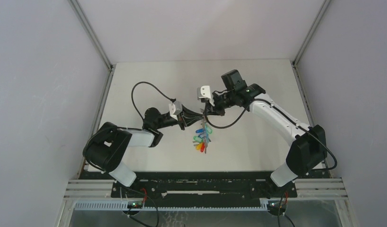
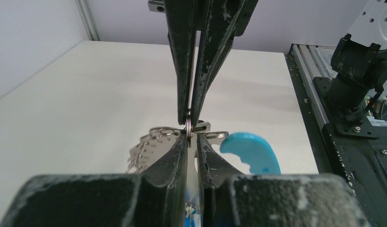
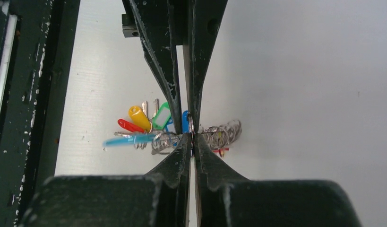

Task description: Put the keys on the keyring

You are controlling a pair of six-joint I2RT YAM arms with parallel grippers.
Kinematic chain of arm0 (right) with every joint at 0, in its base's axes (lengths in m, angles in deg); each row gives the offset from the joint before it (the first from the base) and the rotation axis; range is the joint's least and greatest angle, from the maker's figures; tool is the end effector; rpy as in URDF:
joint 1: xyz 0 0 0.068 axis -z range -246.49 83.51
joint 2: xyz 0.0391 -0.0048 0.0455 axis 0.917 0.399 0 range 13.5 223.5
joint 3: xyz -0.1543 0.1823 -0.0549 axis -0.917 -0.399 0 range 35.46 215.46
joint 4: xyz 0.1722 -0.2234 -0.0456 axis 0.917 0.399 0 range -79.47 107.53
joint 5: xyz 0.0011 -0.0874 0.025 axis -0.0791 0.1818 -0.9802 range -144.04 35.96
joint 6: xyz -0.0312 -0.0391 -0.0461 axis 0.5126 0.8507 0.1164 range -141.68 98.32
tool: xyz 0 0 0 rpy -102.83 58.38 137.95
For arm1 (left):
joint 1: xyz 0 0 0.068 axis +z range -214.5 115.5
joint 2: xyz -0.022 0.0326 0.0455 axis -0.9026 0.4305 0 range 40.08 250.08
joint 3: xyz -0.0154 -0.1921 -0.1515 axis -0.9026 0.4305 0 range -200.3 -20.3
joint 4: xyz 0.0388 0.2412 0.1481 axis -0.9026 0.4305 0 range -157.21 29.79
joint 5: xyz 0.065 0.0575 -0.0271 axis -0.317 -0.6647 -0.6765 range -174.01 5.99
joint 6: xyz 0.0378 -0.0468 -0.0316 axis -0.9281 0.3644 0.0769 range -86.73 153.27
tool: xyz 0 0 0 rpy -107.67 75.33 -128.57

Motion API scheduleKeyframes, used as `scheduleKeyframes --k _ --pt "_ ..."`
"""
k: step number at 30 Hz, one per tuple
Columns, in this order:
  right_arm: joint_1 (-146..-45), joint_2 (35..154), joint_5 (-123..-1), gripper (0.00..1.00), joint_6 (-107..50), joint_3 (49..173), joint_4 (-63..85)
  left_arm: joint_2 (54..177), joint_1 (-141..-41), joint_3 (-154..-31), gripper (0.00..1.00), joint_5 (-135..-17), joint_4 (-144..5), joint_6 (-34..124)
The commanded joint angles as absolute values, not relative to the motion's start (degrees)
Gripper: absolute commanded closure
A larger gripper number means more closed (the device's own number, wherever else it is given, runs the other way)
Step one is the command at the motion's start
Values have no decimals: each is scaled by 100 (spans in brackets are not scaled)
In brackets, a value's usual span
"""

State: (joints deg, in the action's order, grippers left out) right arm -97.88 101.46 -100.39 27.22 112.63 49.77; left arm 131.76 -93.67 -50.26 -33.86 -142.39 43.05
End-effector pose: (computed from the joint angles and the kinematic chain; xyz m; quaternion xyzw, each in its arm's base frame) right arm 0.2871 0.2216 0.2712 -0.6598 0.5737 0.3177 0.3668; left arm 0.2537 -0.1896 0.1641 0.4224 0.4969 -0.4846 0.5829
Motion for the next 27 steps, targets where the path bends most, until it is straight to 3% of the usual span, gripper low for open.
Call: scheduleKeyframes --k 1,21,27 --pt "-10106 10448 -9201 100 3114 11961 5921 12889 -9368 -5035 83 -3339 -14188 4145" --pt "-10588 10741 -8580 100 3167 12678 6503 12718 -9464 -5227 86 -3342 -12973 3532" --pt "-10660 10741 -8609 100 3144 12678 6442 12656 -9522 -5290 97 -3383 -12915 3511"
